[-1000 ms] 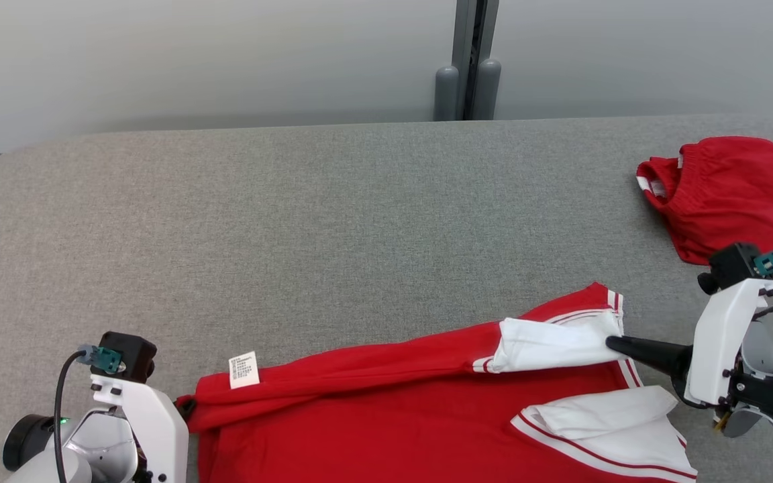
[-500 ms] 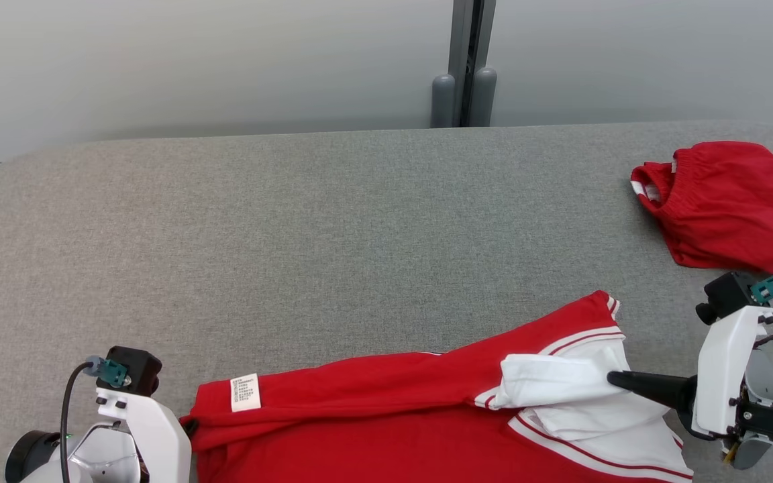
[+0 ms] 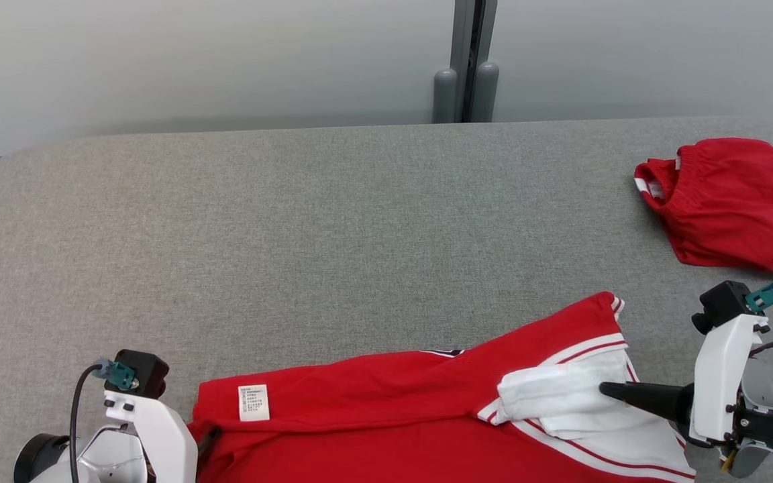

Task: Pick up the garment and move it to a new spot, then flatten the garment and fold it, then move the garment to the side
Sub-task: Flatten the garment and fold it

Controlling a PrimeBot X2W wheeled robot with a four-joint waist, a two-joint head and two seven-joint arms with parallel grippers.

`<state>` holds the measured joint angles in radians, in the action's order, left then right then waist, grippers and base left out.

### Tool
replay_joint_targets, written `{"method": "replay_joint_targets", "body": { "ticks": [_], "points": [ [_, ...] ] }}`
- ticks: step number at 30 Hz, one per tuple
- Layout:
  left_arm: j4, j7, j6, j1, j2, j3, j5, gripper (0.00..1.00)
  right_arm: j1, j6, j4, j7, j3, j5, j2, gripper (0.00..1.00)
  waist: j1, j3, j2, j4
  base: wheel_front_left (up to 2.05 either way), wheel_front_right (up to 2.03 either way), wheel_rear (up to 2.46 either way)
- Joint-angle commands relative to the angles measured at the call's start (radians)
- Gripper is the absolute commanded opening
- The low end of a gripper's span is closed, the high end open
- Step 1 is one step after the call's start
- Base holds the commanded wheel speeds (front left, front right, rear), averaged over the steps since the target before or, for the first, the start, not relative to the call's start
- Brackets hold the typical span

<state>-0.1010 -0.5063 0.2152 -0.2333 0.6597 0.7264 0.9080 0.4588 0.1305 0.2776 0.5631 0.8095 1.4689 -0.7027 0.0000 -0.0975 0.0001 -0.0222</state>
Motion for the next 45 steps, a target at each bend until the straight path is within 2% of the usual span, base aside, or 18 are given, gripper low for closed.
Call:
{"method": "replay_joint_targets", "body": {
  "ticks": [1, 5, 16, 21, 25, 28, 36, 45],
  "points": [
    [-0.004, -0.001, -0.003, -0.011, 0.005, -0.002, 0.002, 1.0, -0.019, 0.001, 0.004, 0.001, -0.011, -0.005, -0.002, 1.0, 0.0, 0.003, -0.0001, -0.001, 0.0, 0.0, 0.0],
    [-0.005, -0.003, 0.0, -0.004, 0.012, -0.004, 0.005, 1.0, -0.04, 0.001, -0.027, -0.011, -0.035, 0.017, 0.0, 1.0, 0.0, 0.013, -0.0001, -0.003, 0.0, 0.0, 0.0],
    [0.039, 0.025, 0.03, 0.04, 0.043, -0.033, 0.022, 1.0, -0.151, 0.001, -0.113, -0.044, -0.089, 0.041, -0.059, 1.0, 0.0, 0.045, -0.0001, 0.003, 0.0, 0.0, 0.0],
    [0.098, 0.07, 0.07, 0.066, 0.052, -0.067, 0.026, 1.0, -0.174, 0.001, -0.173, -0.129, -0.142, 0.015, -0.071, 1.0, 0.0, 0.051, -0.0001, 0.015, 0.0, 0.0, 0.0],
    [0.16, 0.113, 0.113, 0.094, 0.063, -0.101, 0.019, 1.0, -0.2, 0.001, -0.198, -0.24, -0.194, -0.043, -0.064, 1.0, 0.0, 0.05, -0.0001, 0.023, 0.0, 0.0, 0.0],
    [0.197, 0.141, 0.139, 0.103, 0.074, -0.112, -0.002, 1.0, -0.214, 0.001, -0.188, -0.306, -0.226, -0.094, -0.039, 1.0, 0.0, 0.05, -0.0001, 0.025, 0.0, 0.0, 0.0],
    [0.231, 0.268, 0.186, 0.132, 0.03, -0.151, -0.033, 1.0, -0.252, 0.001, -0.124, -0.447, -0.334, -0.221, 0.083, 1.0, 0.0, 0.053, -0.0001, 0.027, 0.0, 0.0, 0.0],
    [0.168, 0.514, 0.218, 0.147, -0.069, -0.194, -0.095, 1.0, -0.304, 0.001, -0.059, -0.581, -0.473, -0.406, 0.249, 1.0, 0.0, 0.055, -0.0001, 0.023, 0.0, 0.0, 0.0]
  ]
}}
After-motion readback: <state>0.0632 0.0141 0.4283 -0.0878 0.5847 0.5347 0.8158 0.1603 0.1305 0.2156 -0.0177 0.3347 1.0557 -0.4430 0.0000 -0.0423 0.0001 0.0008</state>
